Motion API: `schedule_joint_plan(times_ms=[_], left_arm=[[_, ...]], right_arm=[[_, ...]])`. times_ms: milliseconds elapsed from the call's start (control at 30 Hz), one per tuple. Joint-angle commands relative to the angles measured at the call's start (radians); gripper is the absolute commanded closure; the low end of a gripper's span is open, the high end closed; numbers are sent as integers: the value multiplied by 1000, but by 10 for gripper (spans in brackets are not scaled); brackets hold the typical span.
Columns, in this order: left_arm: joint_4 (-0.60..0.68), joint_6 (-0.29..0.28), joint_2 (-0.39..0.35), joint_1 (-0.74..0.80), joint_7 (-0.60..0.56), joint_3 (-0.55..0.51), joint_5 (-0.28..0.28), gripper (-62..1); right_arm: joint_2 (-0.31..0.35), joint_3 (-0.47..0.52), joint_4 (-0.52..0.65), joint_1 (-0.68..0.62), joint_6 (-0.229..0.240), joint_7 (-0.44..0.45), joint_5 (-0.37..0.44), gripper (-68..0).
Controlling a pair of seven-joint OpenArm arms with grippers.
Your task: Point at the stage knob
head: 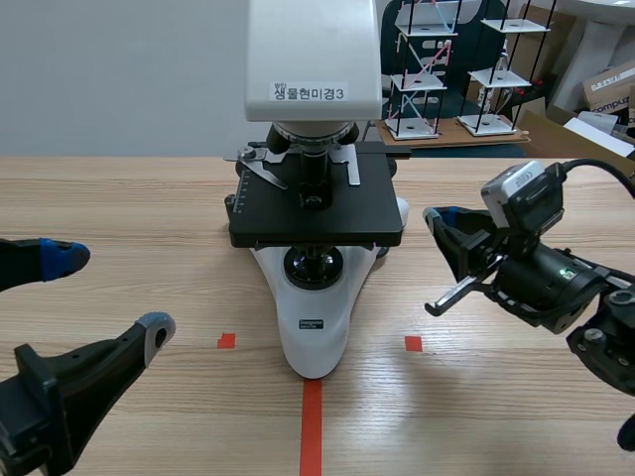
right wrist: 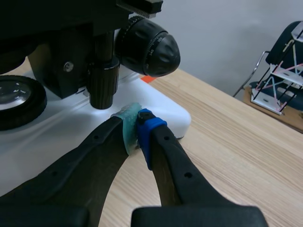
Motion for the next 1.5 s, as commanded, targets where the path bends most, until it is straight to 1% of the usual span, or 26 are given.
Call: schedule_joint_plan(times_ms=[0,100,267,400,1467], left_arm=[[21,0,5,7,-11,-5,-6,-623],[21,0,5,7,-6,-5,-6,-623],[21,0,5,7,-5,-5,-6,-623],[21,0,5,7,4,-5,-6,-623],[21,-1,5,7,9,-5,-7,-623]], right_arm=[[-14,4,-3,27,0,34,-6,1],[-34,4,-34,34,-5,72,-15,1],[-53,-4,-54,31,-4,76,-19,1],[-53,-20,-55,31,-4,78,-19,1],[-53,-19,-55,31,-5,78,-19,1]])
